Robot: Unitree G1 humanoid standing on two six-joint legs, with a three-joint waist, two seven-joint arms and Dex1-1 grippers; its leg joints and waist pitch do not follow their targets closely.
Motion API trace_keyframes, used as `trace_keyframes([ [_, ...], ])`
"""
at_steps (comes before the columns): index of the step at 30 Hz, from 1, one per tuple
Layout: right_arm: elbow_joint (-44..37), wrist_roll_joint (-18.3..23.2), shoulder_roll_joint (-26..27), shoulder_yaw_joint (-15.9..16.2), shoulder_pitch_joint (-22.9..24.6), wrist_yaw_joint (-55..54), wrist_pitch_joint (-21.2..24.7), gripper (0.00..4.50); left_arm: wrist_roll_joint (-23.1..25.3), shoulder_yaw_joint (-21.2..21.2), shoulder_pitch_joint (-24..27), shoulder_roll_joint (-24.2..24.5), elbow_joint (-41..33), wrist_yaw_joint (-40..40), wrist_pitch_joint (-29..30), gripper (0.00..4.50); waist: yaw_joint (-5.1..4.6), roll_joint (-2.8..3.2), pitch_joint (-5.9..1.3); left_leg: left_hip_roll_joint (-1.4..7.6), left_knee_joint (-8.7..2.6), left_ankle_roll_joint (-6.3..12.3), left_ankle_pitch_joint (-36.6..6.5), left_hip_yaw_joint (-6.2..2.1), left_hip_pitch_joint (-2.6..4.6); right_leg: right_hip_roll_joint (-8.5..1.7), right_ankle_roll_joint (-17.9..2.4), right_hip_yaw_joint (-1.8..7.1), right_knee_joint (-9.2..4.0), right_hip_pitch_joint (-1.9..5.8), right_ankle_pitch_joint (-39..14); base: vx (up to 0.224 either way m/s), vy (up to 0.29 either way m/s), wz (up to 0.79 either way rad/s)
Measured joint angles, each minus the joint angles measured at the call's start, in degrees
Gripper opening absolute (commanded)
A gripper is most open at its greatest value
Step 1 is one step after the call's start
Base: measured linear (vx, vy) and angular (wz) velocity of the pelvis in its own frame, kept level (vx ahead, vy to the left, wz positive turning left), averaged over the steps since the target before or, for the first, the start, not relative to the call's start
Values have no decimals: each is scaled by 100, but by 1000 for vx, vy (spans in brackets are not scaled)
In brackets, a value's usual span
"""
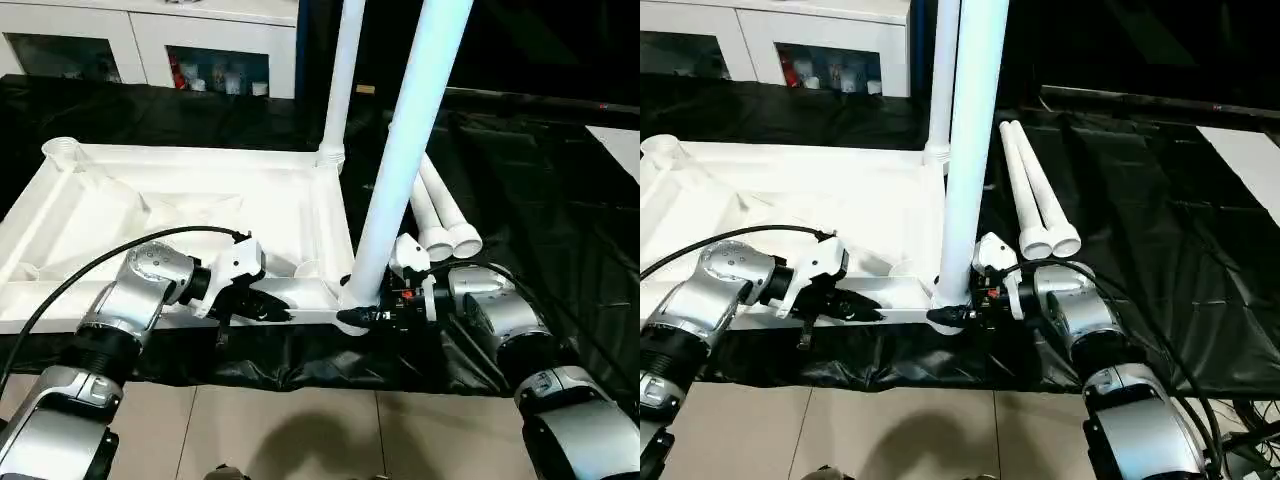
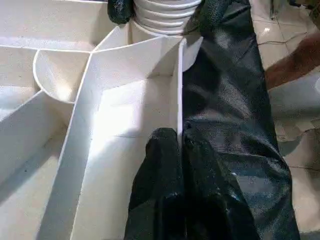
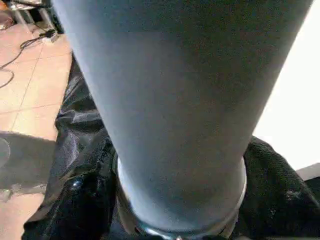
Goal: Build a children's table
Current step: Rotate leg to tighten
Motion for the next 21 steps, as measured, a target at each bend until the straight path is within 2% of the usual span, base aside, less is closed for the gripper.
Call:
trace_keyframes([
  [6,225,15,397,-492,29,-1785,22,281,215,116,-130,-416,138,997,320,0,-34,-24,0,-2,0,-1,0,-9,28,-2,25,3,3,15,-13,0,0,0],
  [10,462,43,637,-749,-95,-2821,37,280,369,130,-244,-714,224,1605,481,0,-49,-20,0,-2,1,-2,0,-9,31,-2,26,5,8,16,-12,0,0,0],
  [12,601,33,916,-955,-171,-3926,18,280,539,145,-313,-1021,267,2175,618,0,-58,-15,-3,-4,1,-3,0,-9,31,-2,25,6,9,18,-11,0,0,0],
  [13,646,17,1016,-1006,-195,-4332,-27,314,585,142,-335,-1128,287,2351,659,0,-57,-9,-7,-7,-3,-3,0,-8,32,-4,25,7,5,18,-11,0,0,0],
  [15,699,0,1136,-1030,-192,-4761,-189,349,620,132,-345,-1210,288,2477,673,0,-56,-2,-10,-8,-3,-2,0,-8,30,-5,26,7,5,17,-12,0,0,0],
  [21,699,-47,1162,-1029,-184,-4572,-291,396,587,126,-334,-1128,243,2364,633,0,-72,-3,-8,-7,-6,-2,0,-7,22,-4,10,7,1,13,-2,0,0,0],
])
